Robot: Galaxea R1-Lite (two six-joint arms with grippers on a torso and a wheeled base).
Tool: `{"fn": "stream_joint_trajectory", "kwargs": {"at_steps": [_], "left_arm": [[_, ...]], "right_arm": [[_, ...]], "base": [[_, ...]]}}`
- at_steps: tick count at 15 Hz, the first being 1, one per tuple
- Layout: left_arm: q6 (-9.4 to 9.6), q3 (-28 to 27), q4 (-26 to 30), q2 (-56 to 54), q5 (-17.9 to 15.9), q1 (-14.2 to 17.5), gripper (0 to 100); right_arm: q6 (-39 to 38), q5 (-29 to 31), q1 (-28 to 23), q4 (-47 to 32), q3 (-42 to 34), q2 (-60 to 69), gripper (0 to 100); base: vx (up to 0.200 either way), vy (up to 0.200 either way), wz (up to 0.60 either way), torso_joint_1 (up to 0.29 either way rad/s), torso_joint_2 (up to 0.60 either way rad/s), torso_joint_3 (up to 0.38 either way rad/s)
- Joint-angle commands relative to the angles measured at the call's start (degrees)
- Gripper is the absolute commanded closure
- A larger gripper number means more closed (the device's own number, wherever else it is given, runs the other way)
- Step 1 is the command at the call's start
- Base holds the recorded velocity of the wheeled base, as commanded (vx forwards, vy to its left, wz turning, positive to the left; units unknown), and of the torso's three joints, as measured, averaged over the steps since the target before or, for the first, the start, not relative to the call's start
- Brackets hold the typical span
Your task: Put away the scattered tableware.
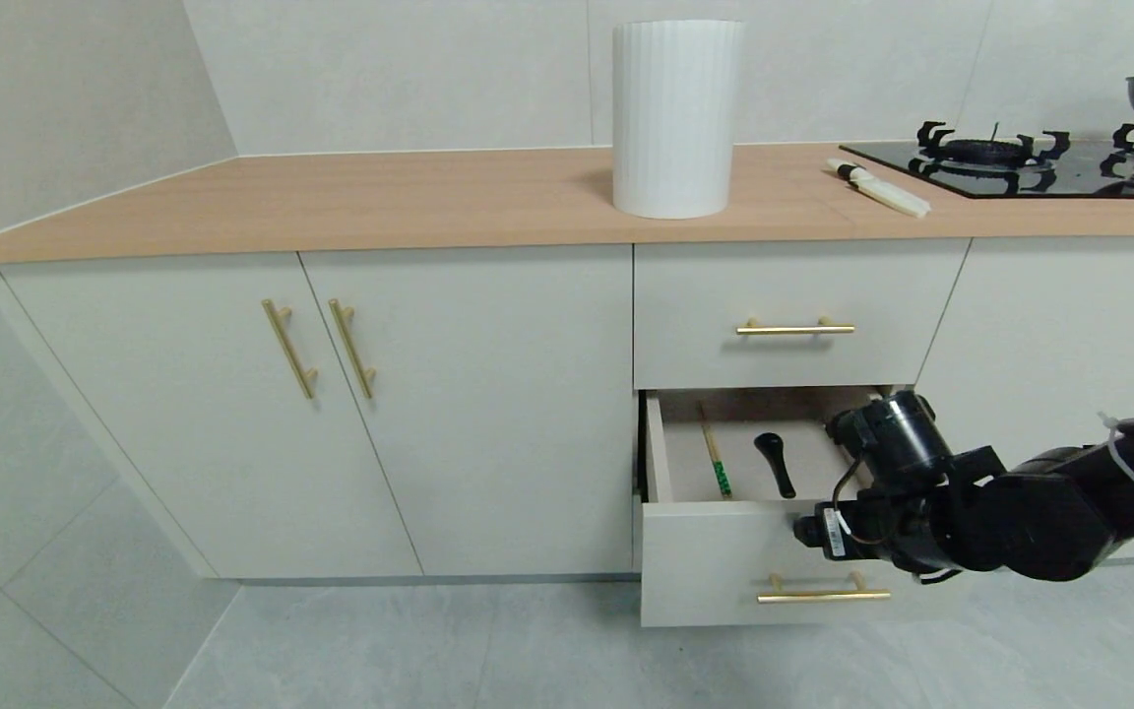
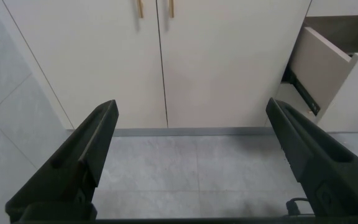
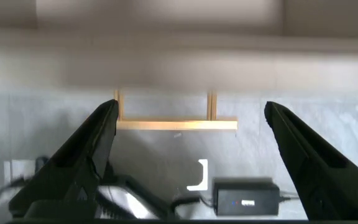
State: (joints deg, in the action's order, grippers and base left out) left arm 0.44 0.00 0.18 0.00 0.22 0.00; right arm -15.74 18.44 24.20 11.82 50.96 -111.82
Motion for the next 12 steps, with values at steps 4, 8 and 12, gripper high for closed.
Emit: {"fn": "stream_joint_trajectory", "kwargs": {"at_steps": [4, 8, 12], "left_arm": [[0.0, 0.0, 0.0, 0.0, 0.0, 0.0, 0], [0.0, 0.0, 0.0, 0.0, 0.0, 0.0, 0], [0.0, 0.0, 0.0, 0.0, 0.0, 0.0, 0]], "right_arm": [[2.4, -0.4, -1.3, 0.4, 7.2, -4.6, 0], [2.5, -1.7, -2.1, 0.4, 13.2, -8.4, 0], [3.1, -2.9, -3.7, 0.3, 19.9, -12.3, 0]], "base": [[0.0, 0.0, 0.0, 0.0, 0.0, 0.0], [0.0, 0.0, 0.0, 0.0, 0.0, 0.0], [0.0, 0.0, 0.0, 0.0, 0.0, 0.0]]}}
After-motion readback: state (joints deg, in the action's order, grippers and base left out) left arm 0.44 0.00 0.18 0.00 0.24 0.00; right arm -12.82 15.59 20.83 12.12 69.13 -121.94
